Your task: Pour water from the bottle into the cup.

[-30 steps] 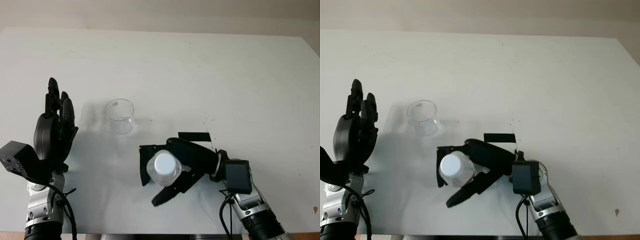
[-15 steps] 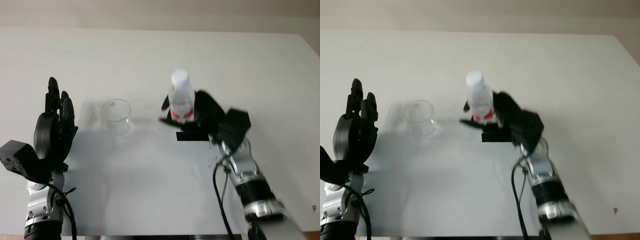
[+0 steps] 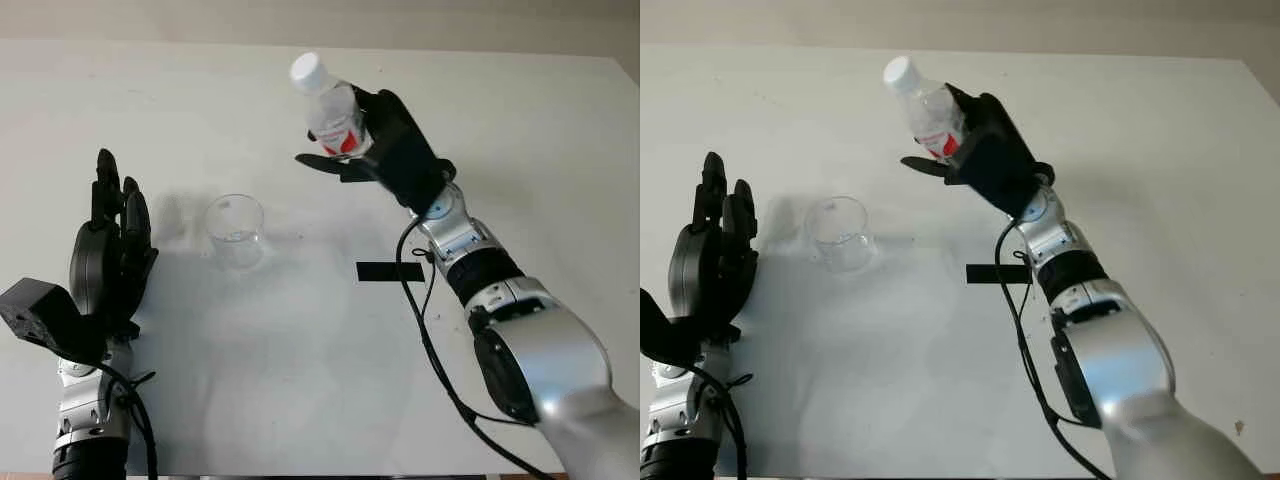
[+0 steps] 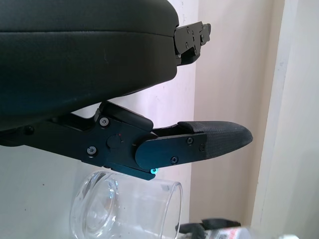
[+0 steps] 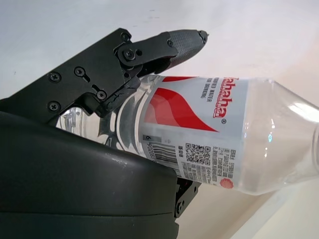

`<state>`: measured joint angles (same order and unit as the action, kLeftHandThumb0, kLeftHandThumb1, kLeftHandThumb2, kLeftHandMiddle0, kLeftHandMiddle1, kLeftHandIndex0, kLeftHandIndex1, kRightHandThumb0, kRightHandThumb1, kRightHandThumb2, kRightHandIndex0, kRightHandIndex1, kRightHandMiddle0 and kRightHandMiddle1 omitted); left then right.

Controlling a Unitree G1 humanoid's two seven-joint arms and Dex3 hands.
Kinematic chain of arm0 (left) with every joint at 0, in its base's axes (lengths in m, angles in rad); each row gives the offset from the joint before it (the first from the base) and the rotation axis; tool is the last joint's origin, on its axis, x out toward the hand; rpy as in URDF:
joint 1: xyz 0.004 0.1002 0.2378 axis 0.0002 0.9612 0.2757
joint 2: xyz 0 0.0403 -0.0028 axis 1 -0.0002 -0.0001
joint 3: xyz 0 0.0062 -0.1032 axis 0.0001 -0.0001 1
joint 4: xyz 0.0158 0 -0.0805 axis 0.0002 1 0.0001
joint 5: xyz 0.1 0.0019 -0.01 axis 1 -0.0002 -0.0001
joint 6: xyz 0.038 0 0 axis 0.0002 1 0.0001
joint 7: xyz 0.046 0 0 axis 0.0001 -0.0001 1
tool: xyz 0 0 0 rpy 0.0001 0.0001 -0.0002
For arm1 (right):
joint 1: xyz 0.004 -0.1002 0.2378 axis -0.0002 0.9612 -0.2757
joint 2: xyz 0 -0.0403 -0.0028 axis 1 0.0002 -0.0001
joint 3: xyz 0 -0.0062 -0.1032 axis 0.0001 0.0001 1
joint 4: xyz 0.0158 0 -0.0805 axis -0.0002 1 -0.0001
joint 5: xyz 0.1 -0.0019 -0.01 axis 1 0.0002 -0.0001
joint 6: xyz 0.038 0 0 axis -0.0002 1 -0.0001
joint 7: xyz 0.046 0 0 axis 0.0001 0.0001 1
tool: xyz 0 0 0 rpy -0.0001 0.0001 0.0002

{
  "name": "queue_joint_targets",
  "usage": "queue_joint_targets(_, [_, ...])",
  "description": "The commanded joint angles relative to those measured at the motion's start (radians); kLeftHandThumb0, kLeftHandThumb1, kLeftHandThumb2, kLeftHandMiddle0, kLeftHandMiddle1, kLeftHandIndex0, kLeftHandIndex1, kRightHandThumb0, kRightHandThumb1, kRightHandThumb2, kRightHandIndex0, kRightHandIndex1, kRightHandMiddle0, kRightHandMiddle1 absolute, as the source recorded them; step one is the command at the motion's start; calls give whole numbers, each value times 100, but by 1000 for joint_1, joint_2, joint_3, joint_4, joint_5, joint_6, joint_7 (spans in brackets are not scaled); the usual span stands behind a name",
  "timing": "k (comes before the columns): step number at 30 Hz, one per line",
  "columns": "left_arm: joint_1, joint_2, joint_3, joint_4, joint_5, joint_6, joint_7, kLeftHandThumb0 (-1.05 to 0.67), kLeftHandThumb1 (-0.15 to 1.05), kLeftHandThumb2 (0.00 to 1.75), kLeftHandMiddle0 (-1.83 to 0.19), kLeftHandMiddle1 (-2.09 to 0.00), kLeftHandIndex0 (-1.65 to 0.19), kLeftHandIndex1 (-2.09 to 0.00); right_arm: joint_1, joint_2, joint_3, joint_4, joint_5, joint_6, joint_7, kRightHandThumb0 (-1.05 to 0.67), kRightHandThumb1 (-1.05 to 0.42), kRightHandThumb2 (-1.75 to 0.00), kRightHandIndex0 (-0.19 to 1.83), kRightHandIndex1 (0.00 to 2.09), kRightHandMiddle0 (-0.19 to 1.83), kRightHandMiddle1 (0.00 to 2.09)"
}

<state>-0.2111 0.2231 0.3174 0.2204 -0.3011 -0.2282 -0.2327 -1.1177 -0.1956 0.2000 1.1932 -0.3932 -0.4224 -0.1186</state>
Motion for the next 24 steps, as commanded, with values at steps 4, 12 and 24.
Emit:
queue_joint_targets(4, [20, -10, -3, -2, 1, -6, -1, -73, 105, 52, 19, 0, 19, 0, -77, -3, 76, 44, -97, -4, -107, -39, -105, -35, 113, 209, 81, 209])
queue_joint_targets(12, [23, -15, -3, -4, 0, -8, 1, -73, 105, 52, 19, 0, 19, 0, -115, -32, 200, 66, -253, -14, -268, -40, -105, -31, 110, 209, 81, 209])
queue_joint_targets(24, [19, -19, -5, 4, 5, -18, 4, -73, 105, 52, 19, 0, 19, 0, -156, -78, 364, 87, -441, 6, -473, -42, -105, -31, 113, 209, 82, 209])
